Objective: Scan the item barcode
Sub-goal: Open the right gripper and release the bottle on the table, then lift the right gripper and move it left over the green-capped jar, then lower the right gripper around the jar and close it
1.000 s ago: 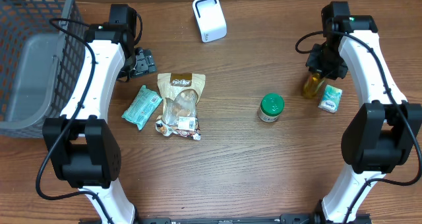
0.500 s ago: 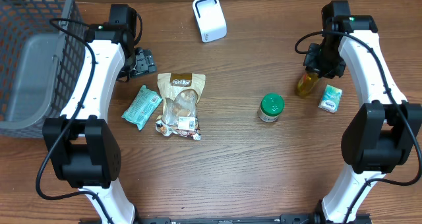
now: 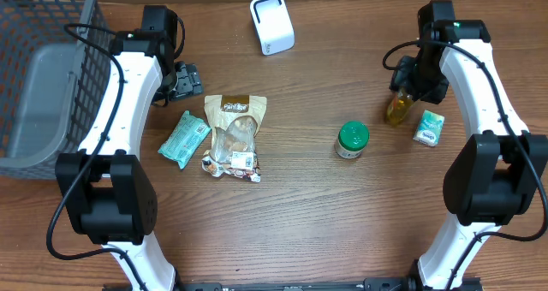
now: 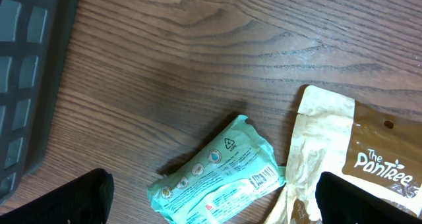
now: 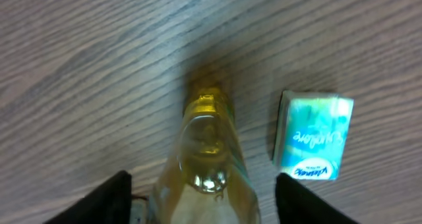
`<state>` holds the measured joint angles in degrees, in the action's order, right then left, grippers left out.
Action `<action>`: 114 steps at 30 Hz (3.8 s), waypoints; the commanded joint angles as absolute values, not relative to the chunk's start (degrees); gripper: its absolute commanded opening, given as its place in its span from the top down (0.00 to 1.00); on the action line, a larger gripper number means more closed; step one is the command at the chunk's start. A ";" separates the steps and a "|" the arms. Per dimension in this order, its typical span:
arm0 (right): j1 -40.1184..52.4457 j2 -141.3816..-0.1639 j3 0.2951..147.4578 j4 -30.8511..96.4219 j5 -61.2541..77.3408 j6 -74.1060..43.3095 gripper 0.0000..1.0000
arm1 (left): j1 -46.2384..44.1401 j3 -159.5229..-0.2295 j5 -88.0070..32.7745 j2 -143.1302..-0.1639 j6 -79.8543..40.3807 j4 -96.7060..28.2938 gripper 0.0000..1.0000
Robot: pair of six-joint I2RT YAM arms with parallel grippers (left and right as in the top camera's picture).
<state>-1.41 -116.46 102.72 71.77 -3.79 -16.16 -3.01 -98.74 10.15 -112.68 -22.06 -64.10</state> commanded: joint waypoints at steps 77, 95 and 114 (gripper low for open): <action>18.41 -115.20 98.85 81.49 -7.86 -40.77 0.00 | -3.07 -99.83 10.92 -113.12 -21.19 -64.05 0.00; 18.65 -115.20 89.89 74.32 -4.38 -40.47 0.00 | -3.07 -99.83 10.92 -113.12 -21.19 -64.05 0.00; 18.65 -115.20 89.89 73.23 -5.04 -39.90 0.22 | -3.07 -99.83 10.92 -113.12 -21.19 -64.05 0.00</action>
<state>18.41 -116.46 90.19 73.45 -4.73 -40.25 -3.01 -98.74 10.15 -112.68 -22.06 -64.07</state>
